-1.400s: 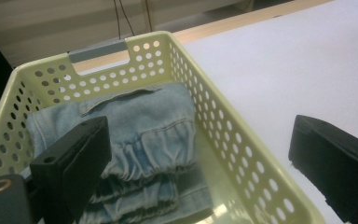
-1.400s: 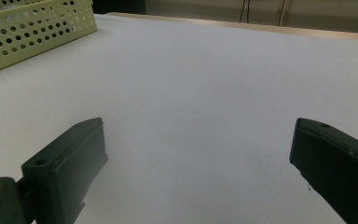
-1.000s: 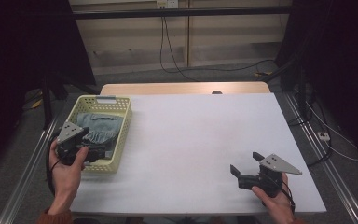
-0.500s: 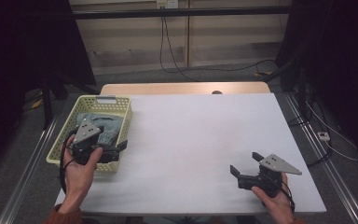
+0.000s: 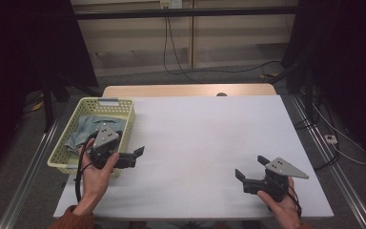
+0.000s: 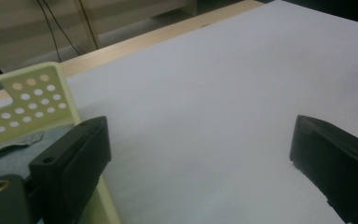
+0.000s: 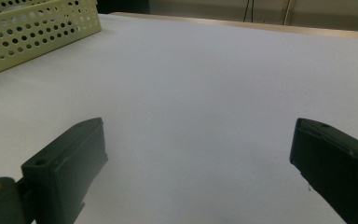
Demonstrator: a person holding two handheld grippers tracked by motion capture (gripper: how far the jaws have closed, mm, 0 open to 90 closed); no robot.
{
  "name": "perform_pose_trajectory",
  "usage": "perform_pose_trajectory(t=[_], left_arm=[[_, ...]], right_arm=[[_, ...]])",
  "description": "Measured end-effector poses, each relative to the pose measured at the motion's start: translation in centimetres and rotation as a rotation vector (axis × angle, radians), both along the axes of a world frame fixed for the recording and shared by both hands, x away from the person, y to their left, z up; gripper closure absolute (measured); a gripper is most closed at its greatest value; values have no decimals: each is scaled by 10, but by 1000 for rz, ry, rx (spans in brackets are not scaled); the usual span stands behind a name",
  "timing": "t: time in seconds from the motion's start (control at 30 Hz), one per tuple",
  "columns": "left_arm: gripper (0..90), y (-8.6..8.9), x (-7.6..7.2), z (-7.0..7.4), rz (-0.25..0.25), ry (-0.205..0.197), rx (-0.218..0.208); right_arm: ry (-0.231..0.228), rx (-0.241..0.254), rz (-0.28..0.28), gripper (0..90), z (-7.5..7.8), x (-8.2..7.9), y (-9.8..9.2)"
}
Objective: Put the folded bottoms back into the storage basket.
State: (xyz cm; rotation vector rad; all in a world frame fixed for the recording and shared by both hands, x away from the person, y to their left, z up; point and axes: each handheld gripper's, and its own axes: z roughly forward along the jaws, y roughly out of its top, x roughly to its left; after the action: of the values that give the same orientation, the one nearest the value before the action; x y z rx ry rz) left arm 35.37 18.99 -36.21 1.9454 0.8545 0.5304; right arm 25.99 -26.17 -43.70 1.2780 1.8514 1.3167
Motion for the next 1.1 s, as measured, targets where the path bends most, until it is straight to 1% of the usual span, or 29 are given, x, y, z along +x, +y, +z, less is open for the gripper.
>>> perform_pose_trajectory(t=[0.03, 0.1, 0.13, 0.17, 0.23, 0.3, 0.37, 0.4, 0.43, 0.47, 0.5, 0.53, 0.57, 0.63, 0.67, 0.73, 0.83, 0.87, 0.93, 0.97, 1.0, 1.03, 1.1], left_arm=[[55, -1, 0, -1, -3, 0, -6], [55, -6, 0, -2, -10, -8, -3], [54, -7, 0, -3, -15, -4, 3], [53, -10, 1, -4, -24, -2, -6], [52, -14, 1, -4, -33, 4, -8], [50, -18, 1, -5, -55, 1, -20], [49, -23, 3, -6, -82, 16, -25], [51, -26, 3, -7, -84, 27, -21], [53, -29, 3, -9, -85, 29, -23], [53, -31, 4, -11, -89, 33, -12], [54, -34, 4, -13, -103, 34, -3], [55, -37, 4, -14, -105, 33, 16], [55, -39, 3, -16, -102, 31, 21], [55, -43, 3, -20, -113, 34, 17], [55, -45, 2, -21, -125, 45, 7], [55, -48, 0, -25, -135, 48, 9], [57, -49, -2, -29, -127, 42, -3], [57, -49, -2, -31, -125, 46, -17], [57, -49, -3, -33, -123, 49, -11], [57, -50, -4, -37, -122, 45, -2], [57, -50, -4, -40, -119, 50, 0], [57, -50, -5, -42, -118, 55, -7], [57, -49, -6, -45, -117, 59, 1]], right_arm=[[-2, -4, 4, 37, 0, 0, 0], [-3, 0, 3, 36, 0, -1, 0], [-3, 1, 3, 36, 0, -1, 0], [-3, 0, 3, 36, 0, 0, 0], [-2, -2, 6, 36, 0, 0, 0], [-2, -2, 5, 36, 0, -1, 0], [-1, -1, 5, 37, 0, 0, 0], [-1, -1, 4, 36, 0, 0, 0], [0, -1, 4, 37, 0, 0, 0], [1, 2, 2, 37, 0, 0, 0], [1, 3, 2, 37, 0, 0, 0], [1, -1, 5, 37, 0, 0, 0], [0, -2, 4, 37, 0, 0, 0], [0, -2, 4, 37, 0, -1, 0], [0, -2, 5, 37, 0, -1, 0], [1, -1, 6, 37, 0, -1, 0], [0, -2, 7, 37, 0, -1, 0], [1, -1, 7, 37, 0, -1, 0], [1, -1, 7, 37, 0, -1, 0], [1, -2, 6, 37, 0, -1, 0], [0, -1, 6, 37, 0, -1, 0], [1, -1, 6, 37, 0, 0, 0], [0, -2, 5, 37, 0, 0, 0]])
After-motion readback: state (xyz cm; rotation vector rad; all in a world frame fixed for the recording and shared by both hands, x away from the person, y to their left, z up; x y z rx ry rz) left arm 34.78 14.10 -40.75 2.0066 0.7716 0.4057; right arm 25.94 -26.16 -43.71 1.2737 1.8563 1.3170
